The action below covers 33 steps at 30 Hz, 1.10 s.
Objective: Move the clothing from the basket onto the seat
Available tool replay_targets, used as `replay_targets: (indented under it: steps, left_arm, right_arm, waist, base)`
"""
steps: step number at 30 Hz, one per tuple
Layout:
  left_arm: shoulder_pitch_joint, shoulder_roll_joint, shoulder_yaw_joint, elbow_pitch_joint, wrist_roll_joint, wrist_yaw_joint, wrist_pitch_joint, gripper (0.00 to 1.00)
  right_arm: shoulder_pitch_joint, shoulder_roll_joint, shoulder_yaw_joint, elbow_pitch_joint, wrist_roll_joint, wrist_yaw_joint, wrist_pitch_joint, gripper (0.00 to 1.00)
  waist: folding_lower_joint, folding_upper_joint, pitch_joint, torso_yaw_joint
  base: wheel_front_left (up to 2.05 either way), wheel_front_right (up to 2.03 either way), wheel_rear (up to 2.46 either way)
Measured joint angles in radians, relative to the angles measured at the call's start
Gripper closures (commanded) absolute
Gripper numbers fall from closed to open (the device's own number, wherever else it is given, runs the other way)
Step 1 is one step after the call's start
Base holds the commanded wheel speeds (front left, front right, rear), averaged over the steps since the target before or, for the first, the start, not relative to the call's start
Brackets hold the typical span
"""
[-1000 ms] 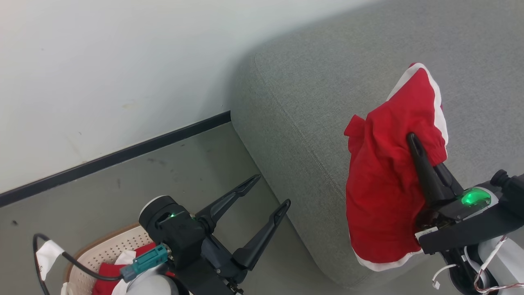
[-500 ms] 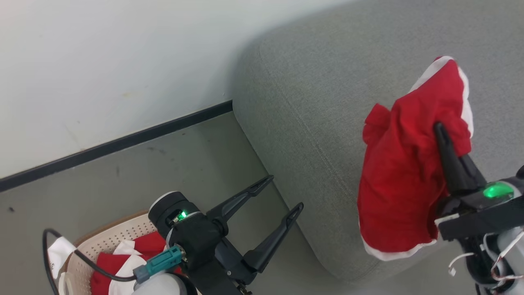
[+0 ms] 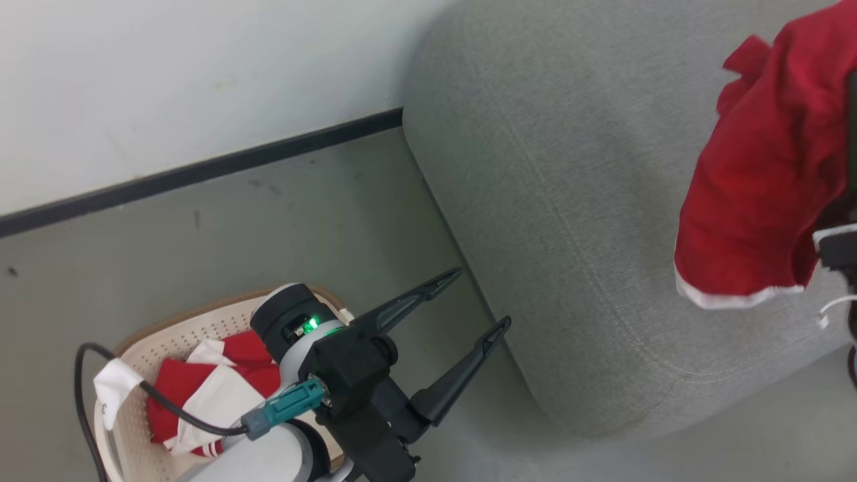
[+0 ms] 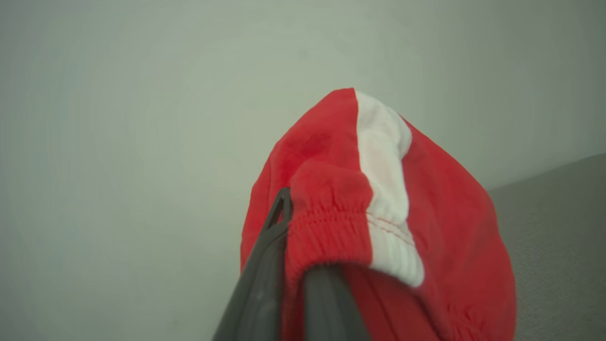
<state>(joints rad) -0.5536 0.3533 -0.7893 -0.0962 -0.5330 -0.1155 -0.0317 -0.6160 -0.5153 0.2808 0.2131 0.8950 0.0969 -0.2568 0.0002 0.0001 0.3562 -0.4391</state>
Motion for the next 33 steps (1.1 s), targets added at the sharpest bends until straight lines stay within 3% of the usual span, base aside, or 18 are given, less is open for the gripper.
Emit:
replay_targets:
  steps: [13,29,33]
  left_arm:
    - [-0.081,0.001,-0.038,-0.013,0.042,-0.001,0.039,0.0]
    - [-0.121,0.025,-0.048,-0.033,0.042,-0.008,0.053,0.0]
    - [-0.124,0.035,-0.046,-0.029,0.042,-0.008,0.047,0.0]
  right_arm:
    - [-0.187,-0.081,-0.107,0.163,0.048,0.008,0.009,1.0]
    - [-0.37,-0.134,-0.197,0.379,0.007,-0.14,0.007,1.0]
    - [-0.378,-0.137,-0.164,0.429,-0.024,-0.15,0.006,1.0]
  waist:
    - [0.0001,-0.0001,0.131,0.069]
    - [0.0,0.0,0.272,0.175]
    - [-0.0001,0.0,0.297,0.201]
  base:
    - [0.0,0.0,0.0]
    - [0.0,0.0,0.0]
    - [0.0,0.0,0.0]
